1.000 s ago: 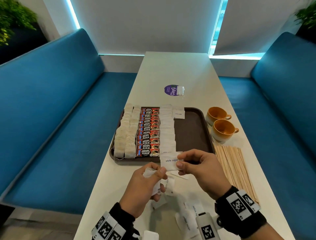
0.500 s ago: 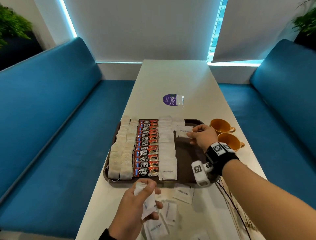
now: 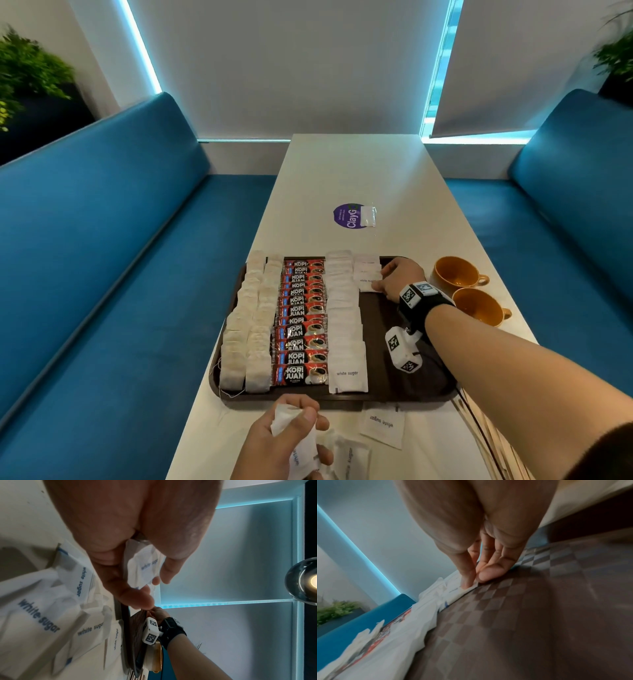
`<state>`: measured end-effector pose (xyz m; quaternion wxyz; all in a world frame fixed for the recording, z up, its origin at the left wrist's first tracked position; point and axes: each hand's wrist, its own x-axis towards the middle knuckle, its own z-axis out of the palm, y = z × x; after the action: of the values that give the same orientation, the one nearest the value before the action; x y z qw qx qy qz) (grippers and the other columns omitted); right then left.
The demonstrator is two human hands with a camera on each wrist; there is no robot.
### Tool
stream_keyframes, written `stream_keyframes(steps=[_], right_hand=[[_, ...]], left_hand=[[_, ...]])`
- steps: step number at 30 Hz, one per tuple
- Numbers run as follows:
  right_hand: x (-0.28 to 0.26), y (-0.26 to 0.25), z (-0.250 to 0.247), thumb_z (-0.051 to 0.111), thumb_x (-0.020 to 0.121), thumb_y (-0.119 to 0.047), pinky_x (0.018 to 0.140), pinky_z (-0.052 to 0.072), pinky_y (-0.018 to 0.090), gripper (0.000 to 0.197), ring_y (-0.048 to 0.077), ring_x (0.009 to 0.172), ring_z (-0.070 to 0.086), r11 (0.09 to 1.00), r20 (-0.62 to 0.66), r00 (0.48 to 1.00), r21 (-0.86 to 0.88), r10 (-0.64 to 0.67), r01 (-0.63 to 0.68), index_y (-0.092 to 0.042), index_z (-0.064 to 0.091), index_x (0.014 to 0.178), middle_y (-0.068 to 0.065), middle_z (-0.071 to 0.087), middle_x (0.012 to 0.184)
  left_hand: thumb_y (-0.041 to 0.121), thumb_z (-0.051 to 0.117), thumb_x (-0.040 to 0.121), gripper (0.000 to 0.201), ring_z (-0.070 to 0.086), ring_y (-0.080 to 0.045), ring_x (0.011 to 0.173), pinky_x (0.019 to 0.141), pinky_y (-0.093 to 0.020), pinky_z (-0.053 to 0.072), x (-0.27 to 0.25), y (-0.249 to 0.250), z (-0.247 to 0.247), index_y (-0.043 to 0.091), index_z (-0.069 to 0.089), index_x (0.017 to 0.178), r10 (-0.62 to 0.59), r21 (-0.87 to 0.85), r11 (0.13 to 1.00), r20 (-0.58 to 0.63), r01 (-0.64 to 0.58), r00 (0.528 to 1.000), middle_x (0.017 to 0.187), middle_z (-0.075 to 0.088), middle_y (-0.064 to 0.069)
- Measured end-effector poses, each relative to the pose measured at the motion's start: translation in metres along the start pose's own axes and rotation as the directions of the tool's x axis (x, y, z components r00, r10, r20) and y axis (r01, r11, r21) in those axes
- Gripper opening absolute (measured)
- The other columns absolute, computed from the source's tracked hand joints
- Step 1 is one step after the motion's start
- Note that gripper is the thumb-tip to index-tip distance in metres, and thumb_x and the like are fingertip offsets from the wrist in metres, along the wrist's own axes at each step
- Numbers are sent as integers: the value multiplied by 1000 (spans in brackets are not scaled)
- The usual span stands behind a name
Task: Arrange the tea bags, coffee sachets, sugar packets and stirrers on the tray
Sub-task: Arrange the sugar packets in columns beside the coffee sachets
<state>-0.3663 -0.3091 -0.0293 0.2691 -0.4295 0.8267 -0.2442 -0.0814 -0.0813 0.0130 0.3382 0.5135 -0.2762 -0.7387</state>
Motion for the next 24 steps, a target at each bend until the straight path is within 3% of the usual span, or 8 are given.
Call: stream_keyframes(steps=[14,16,18,19,21,24], right_hand=[[10,-7,-1,93,72,-21,82,63,45,35,29,85,72,1000,-14,1000,10,7,-7,-20,63,89,4,70,93],[8,-5,-2,92,73,-23,82,63,44,35,28,84,72,1000,-30,1000,13,3,-2,-21,61,90,4,70,94],[1,-5,-6,91,75,-25,82,63,43,35,26,84,72,1000,-44,999,30,0,1,-22,60,92,3,69,94],[-4,-5,-9,90,76,-24,82,63,43,34,25,85,72,999,-48,999,43,-2,4,-22,60,92,3,69,94],[-15,-6,-17,87,78,-19,83,63,41,30,24,86,71,996,-50,999,85,-14,18,-22,61,93,3,69,95],[-42,-10,-31,82,82,-13,81,64,43,23,25,86,72,980,-37,997,184,-65,71,-21,64,93,7,71,98]], left_hand=[[8,72,73,36,62,-42,66,68,-41,49,-2,1,0,-8,60,103,-6,-47,999,14,7,1000,89,69,-30],[4,72,76,34,63,-44,67,70,-42,48,-4,0,1,-9,60,106,-12,-79,997,31,15,999,91,69,-30],[-10,73,81,31,64,-48,70,63,-44,53,-7,0,0,-10,61,110,-21,-151,988,72,32,997,94,69,-32],[-13,73,76,37,65,-53,73,59,-47,55,-7,-1,-1,-9,63,112,-23,-183,982,94,40,995,96,68,-33],[-12,63,61,52,66,-60,82,60,-53,58,-7,-3,-3,-6,67,112,-26,-219,974,119,52,993,101,68,-33],[-15,48,53,65,64,-65,92,65,-59,60,-11,-6,-2,-4,68,114,-10,-280,959,141,50,990,111,66,-35]])
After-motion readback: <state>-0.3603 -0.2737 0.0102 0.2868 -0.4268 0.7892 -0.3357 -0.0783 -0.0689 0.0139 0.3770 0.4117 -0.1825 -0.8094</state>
